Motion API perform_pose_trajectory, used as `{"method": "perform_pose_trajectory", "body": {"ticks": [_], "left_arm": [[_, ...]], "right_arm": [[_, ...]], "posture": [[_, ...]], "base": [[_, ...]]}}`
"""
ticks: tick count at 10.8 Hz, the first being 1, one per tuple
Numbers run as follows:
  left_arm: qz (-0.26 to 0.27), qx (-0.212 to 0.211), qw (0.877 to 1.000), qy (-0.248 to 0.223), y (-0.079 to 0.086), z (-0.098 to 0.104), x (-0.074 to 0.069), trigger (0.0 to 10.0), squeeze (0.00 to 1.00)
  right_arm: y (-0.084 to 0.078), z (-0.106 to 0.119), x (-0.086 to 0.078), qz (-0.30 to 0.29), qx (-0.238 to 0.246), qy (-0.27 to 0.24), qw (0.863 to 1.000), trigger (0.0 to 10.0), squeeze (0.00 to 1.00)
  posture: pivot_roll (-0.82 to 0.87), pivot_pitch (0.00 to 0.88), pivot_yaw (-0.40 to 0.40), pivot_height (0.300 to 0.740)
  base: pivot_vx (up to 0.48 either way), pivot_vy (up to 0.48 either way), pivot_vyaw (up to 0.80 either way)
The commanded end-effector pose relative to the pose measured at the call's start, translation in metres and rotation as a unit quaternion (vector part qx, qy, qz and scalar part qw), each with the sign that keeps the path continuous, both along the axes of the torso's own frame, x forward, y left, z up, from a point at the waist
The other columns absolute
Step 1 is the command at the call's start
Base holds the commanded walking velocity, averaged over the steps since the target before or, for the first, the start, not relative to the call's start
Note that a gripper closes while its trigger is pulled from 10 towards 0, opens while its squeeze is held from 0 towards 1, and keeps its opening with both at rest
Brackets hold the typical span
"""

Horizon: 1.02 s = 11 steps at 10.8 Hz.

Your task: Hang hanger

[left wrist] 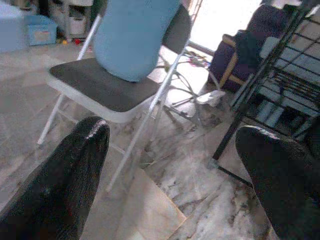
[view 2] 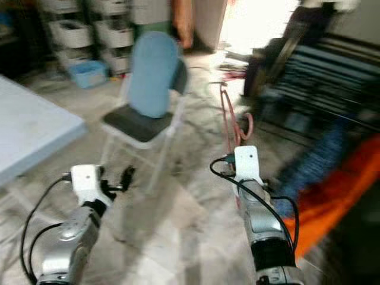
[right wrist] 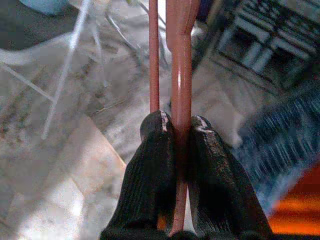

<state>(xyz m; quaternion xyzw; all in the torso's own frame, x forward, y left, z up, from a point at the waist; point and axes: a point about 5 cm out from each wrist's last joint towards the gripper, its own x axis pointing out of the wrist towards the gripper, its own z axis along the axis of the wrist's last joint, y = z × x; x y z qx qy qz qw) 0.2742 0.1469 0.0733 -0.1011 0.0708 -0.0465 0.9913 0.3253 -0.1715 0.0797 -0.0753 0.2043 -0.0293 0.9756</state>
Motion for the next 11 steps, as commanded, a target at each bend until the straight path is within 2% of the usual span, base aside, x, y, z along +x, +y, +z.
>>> {"method": "perform_pose_trajectory", "body": {"ticks": [1, 3, 5, 7, 8, 11], "left_arm": [[-0.003, -0.005, 1.0, -0.002, -0.004, -0.001, -0.003, 10.0, 0.0], [-0.013, -0.005, 1.0, 0.003, 0.002, -0.003, -0.008, 10.0, 0.0], [-0.018, -0.001, 1.0, 0.008, 0.007, -0.003, -0.006, 10.0, 0.0], [-0.026, -0.009, 1.0, 0.015, 0.004, -0.004, -0.004, 10.0, 0.0], [-0.028, -0.011, 0.999, 0.016, 0.003, -0.004, -0.004, 10.0, 0.0], [-0.031, -0.02, 0.999, 0.033, -0.003, -0.011, -0.01, 10.0, 0.0]], "right_arm": [[-0.005, -0.004, 0.001, -0.013, -0.001, 0.008, 1.0, 10.0, 0.0], [-0.008, -0.011, -0.003, -0.027, 0.002, 0.007, 1.0, 10.0, 0.0], [-0.021, -0.014, -0.009, -0.051, 0.001, 0.004, 0.999, 10.0, 0.0], [-0.028, -0.016, -0.012, -0.066, 0.002, 0.003, 0.998, 10.0, 0.0], [-0.028, -0.016, -0.012, -0.067, 0.002, 0.0, 0.998, 10.0, 0.0], [-0.028, -0.017, -0.016, -0.067, 0.0, 0.001, 0.998, 10.0, 0.0]], "posture": [[-0.06, 0.0, -0.091, 0.74], [-0.07, 0.0, -0.006, 0.74], [-0.08, 0.0, 0.023, 0.74], [-0.1, 0.0, 0.046, 0.74], [-0.11, 0.0, 0.049, 0.74], [-0.11, 0.0, 0.045, 0.74]], "base": [[0.0, 0.0, 0.0], [0.343, 0.276, -0.78], [0.373, 0.302, -0.8], [0.36, 0.317, -0.68], [0.311, 0.368, -0.46], [0.0, 0.0, 0.0]]}}
